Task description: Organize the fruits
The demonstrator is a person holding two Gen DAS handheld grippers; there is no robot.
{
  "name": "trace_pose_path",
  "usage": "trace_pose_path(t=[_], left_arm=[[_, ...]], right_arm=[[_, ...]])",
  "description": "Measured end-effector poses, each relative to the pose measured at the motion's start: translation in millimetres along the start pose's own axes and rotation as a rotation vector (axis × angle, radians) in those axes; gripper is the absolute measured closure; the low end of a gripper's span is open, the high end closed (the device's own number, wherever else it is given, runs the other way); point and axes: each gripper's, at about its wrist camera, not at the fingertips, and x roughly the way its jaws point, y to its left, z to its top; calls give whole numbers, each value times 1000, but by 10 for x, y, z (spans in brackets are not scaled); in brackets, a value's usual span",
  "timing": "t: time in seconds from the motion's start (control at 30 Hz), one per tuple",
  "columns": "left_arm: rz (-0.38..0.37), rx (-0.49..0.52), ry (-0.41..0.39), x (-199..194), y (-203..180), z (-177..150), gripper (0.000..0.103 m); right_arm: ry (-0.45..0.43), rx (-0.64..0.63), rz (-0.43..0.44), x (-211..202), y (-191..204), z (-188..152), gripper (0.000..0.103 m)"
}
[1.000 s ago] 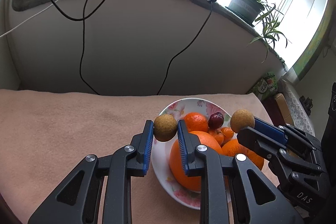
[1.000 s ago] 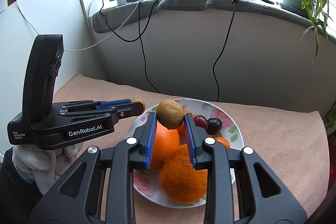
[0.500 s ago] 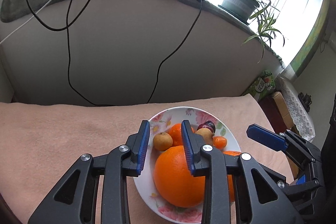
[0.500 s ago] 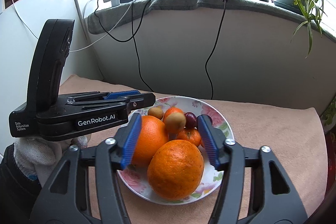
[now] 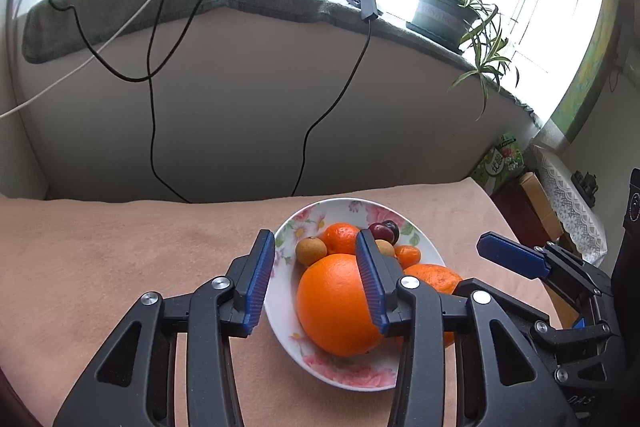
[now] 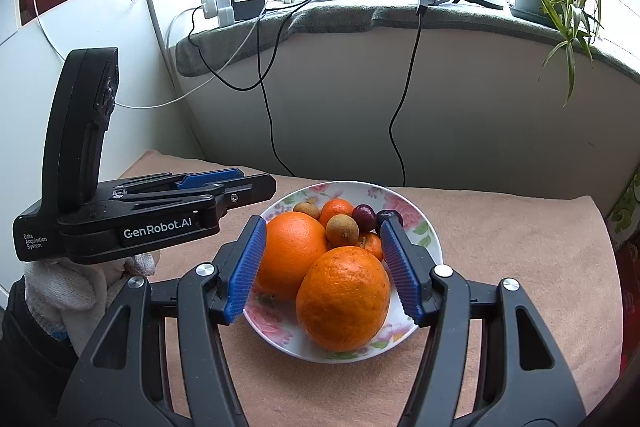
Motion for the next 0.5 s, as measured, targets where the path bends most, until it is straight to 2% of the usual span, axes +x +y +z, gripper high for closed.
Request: trace_pose_path(t=[0.03, 0.13, 0.23, 0.4, 0.47, 0.5], left_arm=[[4, 2, -5, -32, -7, -9, 62], [10, 6, -19, -124, -29, -43, 62], [24, 12, -38, -225, -56, -87, 51], [58, 31, -62, -406, -124, -203, 39], [72, 39, -73, -473, -159, -254, 33], [80, 45, -77, -504, -178, -279, 32]], right_arm=[[-6, 2, -3, -29, 3, -8, 40], [-26, 8, -8, -122, 11, -41, 30], [-33, 10, -13, -190, 8, -78, 30], [-46, 39, -21, -284, -22, -131, 30], [-59, 50, -31, -334, -26, -153, 14], [-71, 53, -39, -366, -26, -169, 11]])
